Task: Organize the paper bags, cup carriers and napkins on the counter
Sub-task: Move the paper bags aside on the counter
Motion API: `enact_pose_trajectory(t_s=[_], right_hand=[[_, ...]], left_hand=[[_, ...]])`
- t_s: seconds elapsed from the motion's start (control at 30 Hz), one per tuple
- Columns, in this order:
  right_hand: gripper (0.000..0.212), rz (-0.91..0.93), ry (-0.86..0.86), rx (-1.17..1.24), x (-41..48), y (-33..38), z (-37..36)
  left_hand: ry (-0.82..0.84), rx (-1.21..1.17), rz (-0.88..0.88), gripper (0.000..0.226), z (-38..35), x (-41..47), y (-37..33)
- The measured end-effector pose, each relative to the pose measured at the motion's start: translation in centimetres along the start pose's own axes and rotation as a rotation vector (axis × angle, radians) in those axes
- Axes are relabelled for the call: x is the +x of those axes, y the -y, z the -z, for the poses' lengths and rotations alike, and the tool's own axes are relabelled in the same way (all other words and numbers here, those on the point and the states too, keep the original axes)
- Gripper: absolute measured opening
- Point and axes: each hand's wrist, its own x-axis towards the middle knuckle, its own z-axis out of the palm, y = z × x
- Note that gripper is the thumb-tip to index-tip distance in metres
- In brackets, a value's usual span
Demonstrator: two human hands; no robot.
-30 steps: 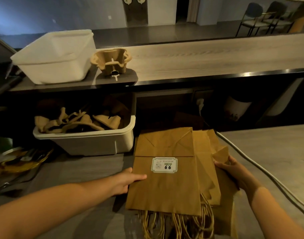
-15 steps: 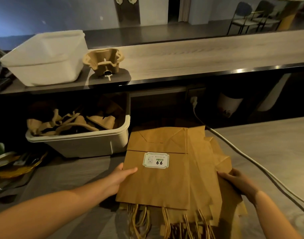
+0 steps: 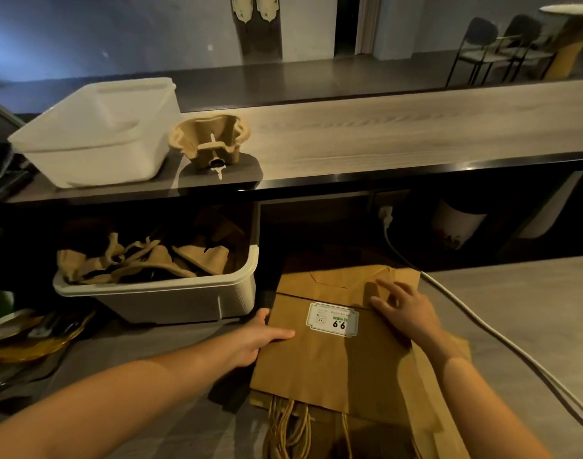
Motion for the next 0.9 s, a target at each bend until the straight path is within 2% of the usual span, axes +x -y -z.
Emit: enact_pose_trajectory(t_s=[0.07, 0.17, 0.23, 0.3, 0.37, 0.43, 0.5, 0.6, 0.67, 0.77, 0.83, 0.9], right_hand=[[0.061, -0.003, 0.025, -0.132, -0.1, -0.1, -0.3], [0.064, -0.014, 0.015, -0.137, -0.6, -0.3, -0.5], [0.063, -0.014, -0.018, -0.22, -0.8, 0.0, -0.3], [0.059, 0.029, -0.124, -0.28, -1.2, 1.1, -0.1], [0.051, 0.204, -0.284, -0.193, -1.6, 3.2, -0.1], [0.043, 0.431, -0.38, -0.081, -2.2, 6.3, -0.3], [0.039, 0.599, -0.325, -0.057, -2.9, 10.0, -0.6], [0.038, 0.828, -0.266, -0.039, -3.9, 15.1, -1.4], [0.041, 0.965, -0.267, -0.084, -4.4, 17.9, -2.4], [0.048, 0.92, -0.137, -0.182, -4.7, 21.5, -3.9], [0.044, 0.863, -0.106, -0.235, -4.5, 23.0, -4.7], [0.037, 0.817, -0.114, -0.179, -4.4, 23.5, -5.3]], left_hand=[[0.009, 0.026, 0.003, 0.076, -0.3, 0.0, -0.3], [0.062, 0.084, 0.02, 0.081, -0.7, -0.1, 0.0], [0.086, 0.238, 0.002, 0.086, -0.8, -0.4, -0.1], [0.041, 0.458, -0.042, 0.091, -0.5, -0.8, -0.6], [-0.031, 0.579, -0.113, 0.088, 0.4, -1.7, -1.4], [-0.054, 0.654, -0.221, 0.073, 1.7, -3.8, -2.6], [-0.111, 0.75, -0.343, 0.053, 3.4, -6.4, -3.5], [-0.284, 0.808, -0.548, 0.021, 6.5, -10.3, -4.4], [-0.418, 0.836, -0.639, 0.013, 8.4, -12.6, -4.5], [-0.617, 0.962, -0.72, 0.012, 11.2, -14.0, -4.2], [-0.703, 1.103, -0.675, 0.021, 12.6, -13.8, -3.8], [-0.733, 1.224, -0.599, 0.033, 13.5, -13.3, -3.3]])
